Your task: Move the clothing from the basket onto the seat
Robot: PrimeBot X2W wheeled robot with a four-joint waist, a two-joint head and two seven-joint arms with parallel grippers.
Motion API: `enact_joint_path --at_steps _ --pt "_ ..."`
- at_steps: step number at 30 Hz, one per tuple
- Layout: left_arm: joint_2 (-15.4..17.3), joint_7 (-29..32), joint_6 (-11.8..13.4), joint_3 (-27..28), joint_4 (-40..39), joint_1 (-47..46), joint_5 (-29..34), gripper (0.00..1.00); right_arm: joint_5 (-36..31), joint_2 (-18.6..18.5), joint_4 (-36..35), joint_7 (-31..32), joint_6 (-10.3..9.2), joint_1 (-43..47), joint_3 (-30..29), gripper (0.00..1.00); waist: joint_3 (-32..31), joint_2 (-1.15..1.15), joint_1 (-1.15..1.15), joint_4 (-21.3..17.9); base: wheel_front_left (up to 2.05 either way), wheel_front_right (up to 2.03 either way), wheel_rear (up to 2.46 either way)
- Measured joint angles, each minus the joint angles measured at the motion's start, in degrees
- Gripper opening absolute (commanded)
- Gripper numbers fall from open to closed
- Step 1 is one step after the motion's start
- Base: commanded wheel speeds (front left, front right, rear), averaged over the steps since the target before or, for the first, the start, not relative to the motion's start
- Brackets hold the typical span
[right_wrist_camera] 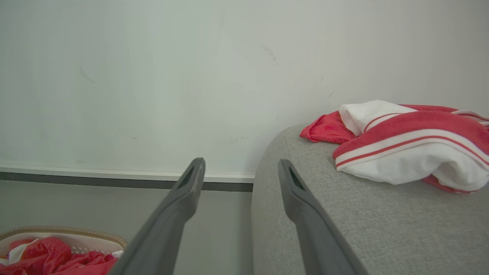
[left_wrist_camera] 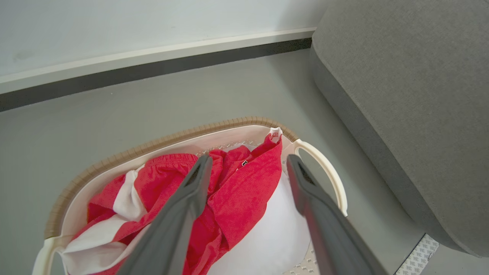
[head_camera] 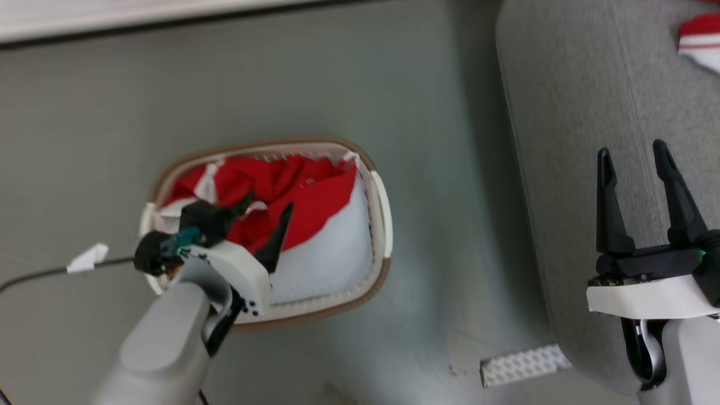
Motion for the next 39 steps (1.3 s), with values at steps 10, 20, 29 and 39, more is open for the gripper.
enact_joint_path --at_steps 10,20,29,39 --pt "3.8 1.37 0.0 -3.18 9.73 -10.57 -3.36 1.0 0.37 0.02 -3.8 0.0 0.0 -0.91 0.2 1.0 11.45 -0.01 -0.01 -4.7 0.0 0.0 0.0" --pt "4.54 2.85 0.0 -9.51 11.62 -14.11 -10.23 1.0 0.84 0.02 -5.03 -0.01 0.0 -1.34 -0.42 1.0 17.87 -0.01 -0.02 -6.0 0.0 0.0 0.0" --pt "4.7 0.42 0.0 -16.83 11.03 -16.08 -13.95 0.0 0.55 0.07 -5.09 -0.15 0.0 -1.47 -1.16 1.0 19.19 -0.01 -0.02 -5.56 0.0 0.0 0.0" --pt "5.75 -2.18 0.0 -18.25 4.0 -12.05 -17.18 0.0 -1.55 0.09 -0.93 -0.13 0.0 -0.98 -2.01 1.0 10.14 0.0 -0.03 -2.73 0.0 0.0 0.0"
